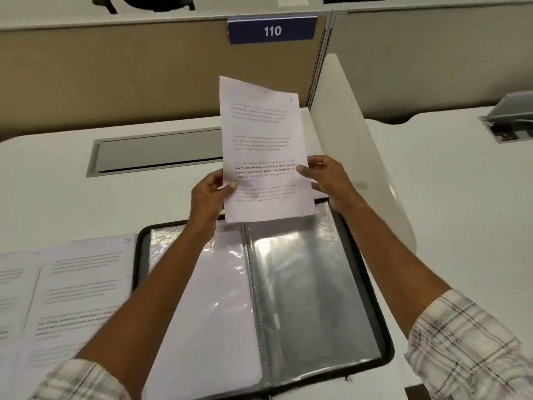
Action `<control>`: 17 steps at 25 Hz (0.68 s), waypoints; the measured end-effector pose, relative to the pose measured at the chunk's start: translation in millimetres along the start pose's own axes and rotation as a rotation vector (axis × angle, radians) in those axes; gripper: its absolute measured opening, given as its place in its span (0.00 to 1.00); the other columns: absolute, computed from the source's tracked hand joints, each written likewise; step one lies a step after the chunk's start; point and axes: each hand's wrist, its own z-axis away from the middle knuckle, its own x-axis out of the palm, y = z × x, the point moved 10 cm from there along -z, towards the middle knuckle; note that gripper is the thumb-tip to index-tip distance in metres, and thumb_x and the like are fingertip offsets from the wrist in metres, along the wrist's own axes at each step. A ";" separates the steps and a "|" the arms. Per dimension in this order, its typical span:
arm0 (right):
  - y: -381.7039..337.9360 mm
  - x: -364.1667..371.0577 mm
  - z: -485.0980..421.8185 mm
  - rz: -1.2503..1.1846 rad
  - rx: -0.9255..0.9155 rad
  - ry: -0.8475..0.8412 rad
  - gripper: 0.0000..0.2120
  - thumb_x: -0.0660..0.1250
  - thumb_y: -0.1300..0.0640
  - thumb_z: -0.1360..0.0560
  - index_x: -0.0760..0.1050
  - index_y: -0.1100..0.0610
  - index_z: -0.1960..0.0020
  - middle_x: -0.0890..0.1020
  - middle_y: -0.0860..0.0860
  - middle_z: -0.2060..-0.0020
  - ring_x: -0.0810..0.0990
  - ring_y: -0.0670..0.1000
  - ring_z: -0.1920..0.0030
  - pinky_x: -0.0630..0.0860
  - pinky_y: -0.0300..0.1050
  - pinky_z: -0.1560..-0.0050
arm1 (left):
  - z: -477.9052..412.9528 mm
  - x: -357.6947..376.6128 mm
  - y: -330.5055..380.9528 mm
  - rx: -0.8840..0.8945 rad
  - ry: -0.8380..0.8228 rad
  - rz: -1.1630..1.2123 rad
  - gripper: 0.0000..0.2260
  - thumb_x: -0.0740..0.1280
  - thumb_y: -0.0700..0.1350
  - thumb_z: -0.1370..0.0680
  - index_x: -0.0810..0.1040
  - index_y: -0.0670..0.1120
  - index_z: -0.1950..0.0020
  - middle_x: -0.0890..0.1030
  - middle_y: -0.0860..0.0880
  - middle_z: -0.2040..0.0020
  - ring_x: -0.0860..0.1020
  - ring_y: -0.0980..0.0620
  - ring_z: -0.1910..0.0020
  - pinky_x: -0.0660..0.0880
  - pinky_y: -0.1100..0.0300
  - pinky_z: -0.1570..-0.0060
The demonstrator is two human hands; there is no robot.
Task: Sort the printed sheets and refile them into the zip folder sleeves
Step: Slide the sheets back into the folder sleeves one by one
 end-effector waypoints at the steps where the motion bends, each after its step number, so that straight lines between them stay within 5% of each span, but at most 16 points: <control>1: -5.5 2.7 5.5 -0.005 0.006 -0.022 0.19 0.77 0.56 0.26 0.77 0.57 0.37 0.85 0.52 0.45 0.85 0.51 0.44 0.81 0.42 0.51 | 8.8 -6.1 1.4 0.010 -0.007 -0.003 0.13 0.72 0.34 0.21 0.81 0.46 0.38 0.87 0.52 0.47 0.85 0.51 0.48 0.84 0.54 0.51; 12: -30.7 12.4 71.4 0.070 -0.071 -0.093 0.15 0.75 0.65 0.26 0.79 0.69 0.41 0.85 0.64 0.45 0.86 0.61 0.45 0.83 0.56 0.43 | 73.6 -38.0 -7.8 -0.054 -0.055 0.070 0.19 0.74 0.35 0.23 0.79 0.44 0.33 0.86 0.47 0.43 0.86 0.49 0.48 0.83 0.54 0.52; 17: -42.5 -8.7 60.7 -0.066 -0.125 0.009 0.08 0.74 0.66 0.25 0.81 0.64 0.46 0.86 0.59 0.50 0.86 0.57 0.51 0.83 0.56 0.43 | 83.6 -39.8 -33.8 -0.036 0.164 0.078 0.10 0.68 0.43 0.17 0.82 0.42 0.37 0.86 0.46 0.46 0.85 0.49 0.50 0.83 0.54 0.49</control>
